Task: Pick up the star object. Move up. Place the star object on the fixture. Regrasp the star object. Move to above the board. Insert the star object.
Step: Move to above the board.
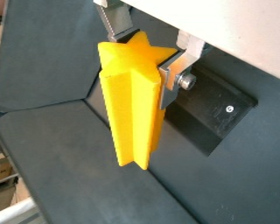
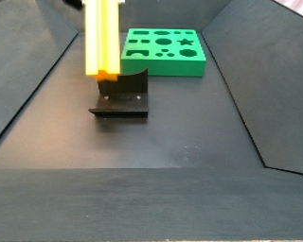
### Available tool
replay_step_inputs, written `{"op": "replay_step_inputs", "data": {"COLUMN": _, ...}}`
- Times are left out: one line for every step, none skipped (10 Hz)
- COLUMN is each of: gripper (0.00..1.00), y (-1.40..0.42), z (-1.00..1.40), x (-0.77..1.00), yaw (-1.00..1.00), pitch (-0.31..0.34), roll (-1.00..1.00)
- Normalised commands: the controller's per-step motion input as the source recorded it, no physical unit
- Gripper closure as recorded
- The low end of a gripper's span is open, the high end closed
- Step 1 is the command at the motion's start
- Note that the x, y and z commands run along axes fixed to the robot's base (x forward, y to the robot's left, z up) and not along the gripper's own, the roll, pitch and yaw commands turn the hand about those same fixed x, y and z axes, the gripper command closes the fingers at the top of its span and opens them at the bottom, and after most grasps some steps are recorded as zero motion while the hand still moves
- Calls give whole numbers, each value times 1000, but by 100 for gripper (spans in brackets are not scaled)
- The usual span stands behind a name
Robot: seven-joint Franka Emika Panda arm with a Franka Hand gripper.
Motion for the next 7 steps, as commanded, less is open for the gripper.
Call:
{"op": "replay_step_inputs", "data": {"gripper": 100, "y": 179, "z": 1000, "x": -44, "yaw": -86, "pitch": 17, "roll": -133}}
{"op": "replay_step_inputs", "data": {"gripper": 100, "y": 171, "z": 1000, "x": -52, "yaw": -69, "pitch": 17, "roll": -125}}
{"op": "replay_step_inputs", "data": {"gripper": 100, "y": 162, "z": 1000, "x": -62, "yaw": -55, "pitch": 20, "roll": -117}}
{"op": "replay_step_inputs", "data": {"gripper": 100, "y": 145, "z": 1000, "x": -72, "yaw": -39, "pitch": 18, "roll": -102}}
{"op": "replay_step_inputs", "data": {"gripper": 100, "y": 134, "z": 1000, "x": -80, "yaw": -30, "pitch": 19, "roll": -91}}
{"op": "replay_step_inputs", "data": {"gripper": 100, "y": 116, "z": 1000, "x": -88, "yaw": -24, "pitch": 21, "roll": -83}}
{"op": "replay_step_inputs", "data": {"gripper": 100, "y": 72, "z": 762, "x": -73, "yaw": -14, "pitch": 23, "roll": -72}}
